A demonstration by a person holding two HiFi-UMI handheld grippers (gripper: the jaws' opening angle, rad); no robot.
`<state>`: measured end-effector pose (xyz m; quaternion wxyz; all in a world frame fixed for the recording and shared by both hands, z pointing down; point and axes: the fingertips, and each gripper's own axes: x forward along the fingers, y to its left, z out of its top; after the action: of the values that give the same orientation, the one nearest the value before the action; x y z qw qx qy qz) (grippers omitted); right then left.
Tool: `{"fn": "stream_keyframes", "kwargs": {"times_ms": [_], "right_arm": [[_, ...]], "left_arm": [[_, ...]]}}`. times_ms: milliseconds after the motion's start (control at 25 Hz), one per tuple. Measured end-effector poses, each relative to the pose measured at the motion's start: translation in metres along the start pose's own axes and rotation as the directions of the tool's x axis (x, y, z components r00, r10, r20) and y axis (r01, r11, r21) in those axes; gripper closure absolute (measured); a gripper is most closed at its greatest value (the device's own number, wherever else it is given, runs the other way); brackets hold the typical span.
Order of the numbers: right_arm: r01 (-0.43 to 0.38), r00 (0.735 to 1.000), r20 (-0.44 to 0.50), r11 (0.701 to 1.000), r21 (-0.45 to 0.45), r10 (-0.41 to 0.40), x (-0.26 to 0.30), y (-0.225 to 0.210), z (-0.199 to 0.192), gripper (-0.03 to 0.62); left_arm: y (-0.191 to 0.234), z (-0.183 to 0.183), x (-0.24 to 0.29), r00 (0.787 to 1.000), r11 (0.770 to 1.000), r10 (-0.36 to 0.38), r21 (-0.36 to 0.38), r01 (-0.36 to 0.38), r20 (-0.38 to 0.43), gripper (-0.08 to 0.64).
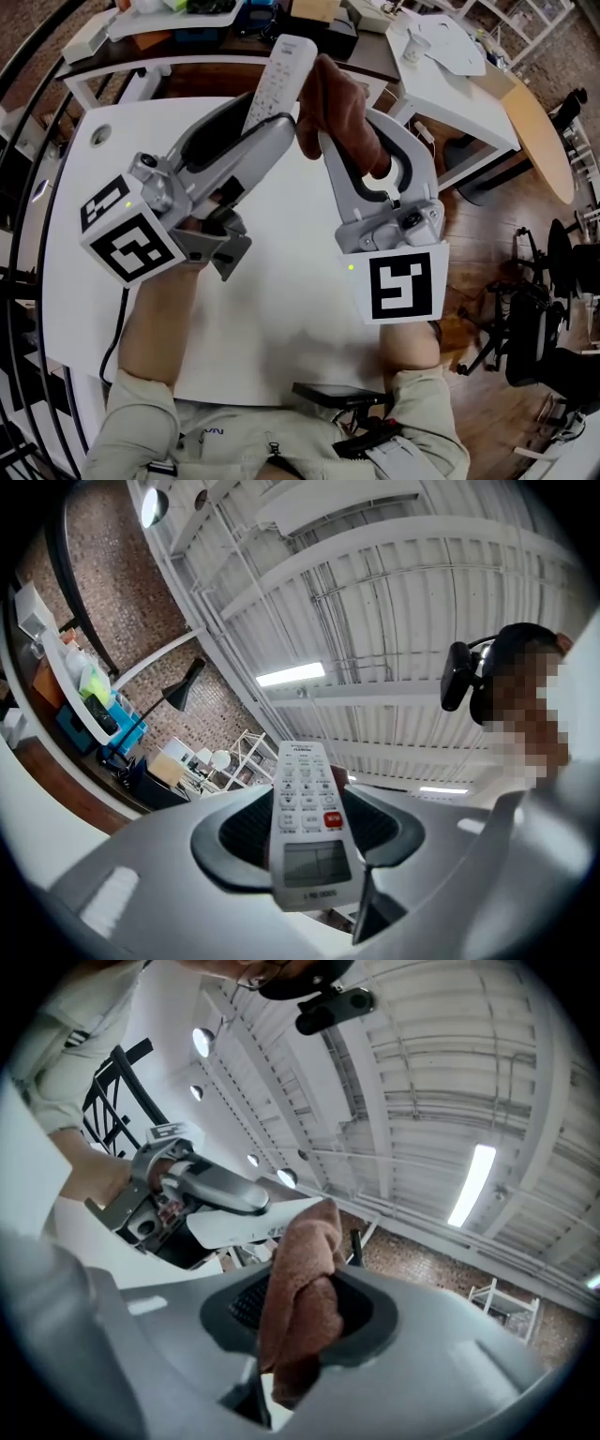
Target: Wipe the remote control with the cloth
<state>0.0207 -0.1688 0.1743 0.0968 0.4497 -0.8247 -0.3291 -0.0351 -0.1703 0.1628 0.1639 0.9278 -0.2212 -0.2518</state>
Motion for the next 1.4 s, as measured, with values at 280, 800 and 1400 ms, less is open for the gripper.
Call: {"fn": "stream_keyframes", "kwargs": {"times_ms": [280,800,1400], "right_arm": [[-0.097,0.995,-0.040,0.989,-0.108,0.094,0.002,0.027,-0.003,0.486],[-0.278,0.960,-0.052,0.913,-0.299,0.275,0.002,0.090,0.004,0.486],[-0.394,0.914,-0.063,0.841,-0.372,0.400,-0.010,0.114,0.004,0.486]], "left_arm": [[-0.002,0.000,0.000,1.000,1.000,-0.006,-0.023,0.006,0.011,0.316],[0.016,0.018,-0.012,0.997,0.999,0.051,-0.016,-0.050,0.064,0.316],[0.035,0.015,-0.019,0.983,0.971,0.182,0.151,-0.184,0.027,0.316]]}}
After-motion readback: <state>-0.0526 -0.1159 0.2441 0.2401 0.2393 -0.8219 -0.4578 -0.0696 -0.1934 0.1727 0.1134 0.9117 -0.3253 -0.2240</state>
